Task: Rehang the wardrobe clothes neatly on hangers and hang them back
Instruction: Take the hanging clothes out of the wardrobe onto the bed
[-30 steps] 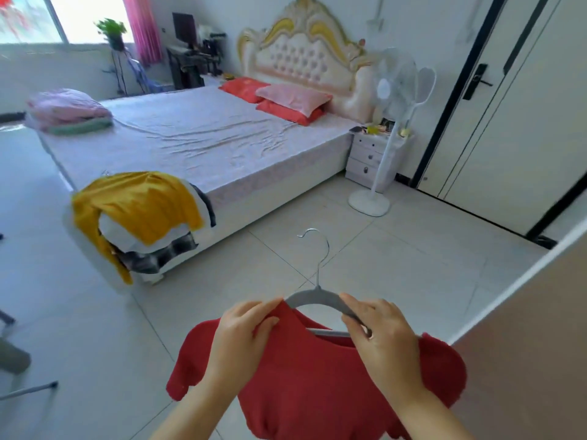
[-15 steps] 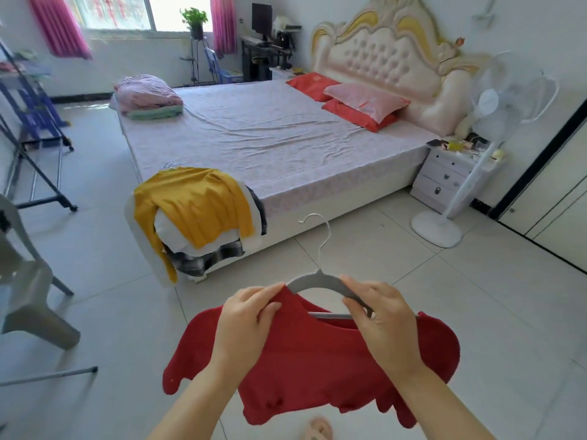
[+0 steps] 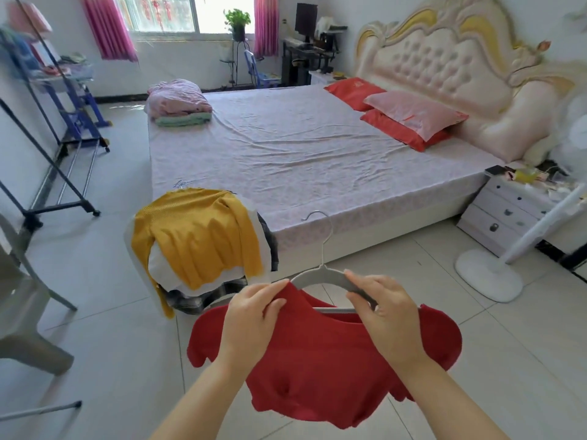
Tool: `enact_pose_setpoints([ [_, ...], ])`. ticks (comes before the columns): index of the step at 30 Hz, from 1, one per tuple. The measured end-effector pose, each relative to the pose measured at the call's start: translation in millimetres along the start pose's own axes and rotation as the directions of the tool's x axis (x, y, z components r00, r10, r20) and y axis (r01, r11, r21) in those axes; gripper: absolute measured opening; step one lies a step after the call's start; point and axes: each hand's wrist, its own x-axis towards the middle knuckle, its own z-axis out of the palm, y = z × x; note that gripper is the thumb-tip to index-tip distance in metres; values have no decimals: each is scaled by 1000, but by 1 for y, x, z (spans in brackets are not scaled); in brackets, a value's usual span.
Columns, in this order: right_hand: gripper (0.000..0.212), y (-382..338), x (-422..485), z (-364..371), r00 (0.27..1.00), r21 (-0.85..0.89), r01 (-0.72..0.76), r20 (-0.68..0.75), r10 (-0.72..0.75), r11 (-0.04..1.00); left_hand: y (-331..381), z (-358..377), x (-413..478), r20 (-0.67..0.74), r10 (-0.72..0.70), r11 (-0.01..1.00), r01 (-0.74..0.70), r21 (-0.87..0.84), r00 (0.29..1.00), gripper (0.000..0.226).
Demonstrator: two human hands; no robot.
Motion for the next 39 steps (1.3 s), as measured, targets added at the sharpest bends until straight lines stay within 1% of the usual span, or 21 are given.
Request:
enact_pose_setpoints([
  [7,41,71,110,50,999,44,-25,46,22,999,-38,64,110,5,-41,999,41,-27,999,30],
  [11,42,104,180,86,997,52,-36,73,32,998,-69,95,182,39,-56,997,58,-51,998,30],
  [16,39,143,268,124,995,56,-53,93,47,997,-97,123,272,83,-79,996,81,-21,993,31],
  [19,37,167,318,143,992,70,-63,110,55,996,-110,143,320,103,-126,992,128,-6,987,30],
  [24,37,217,395,185,988,98,-39,149,24,994,-133,185,395,75,-194,981,193,15,978,30],
  [26,36,242,423,205,983,125,-58,183,34,990,-144,205,421,62,-233,972,232,35,970,30],
  [31,36,293,491,249,959,188,-59,282,3,980,-164,246,478,36,-349,935,345,82,937,29],
  [35,34,319,539,285,931,222,-74,365,-13,972,-186,266,517,-1,-425,899,423,112,905,29],
  [39,33,331,577,325,914,240,-73,405,-32,968,-215,277,552,-25,-450,886,450,116,893,28],
])
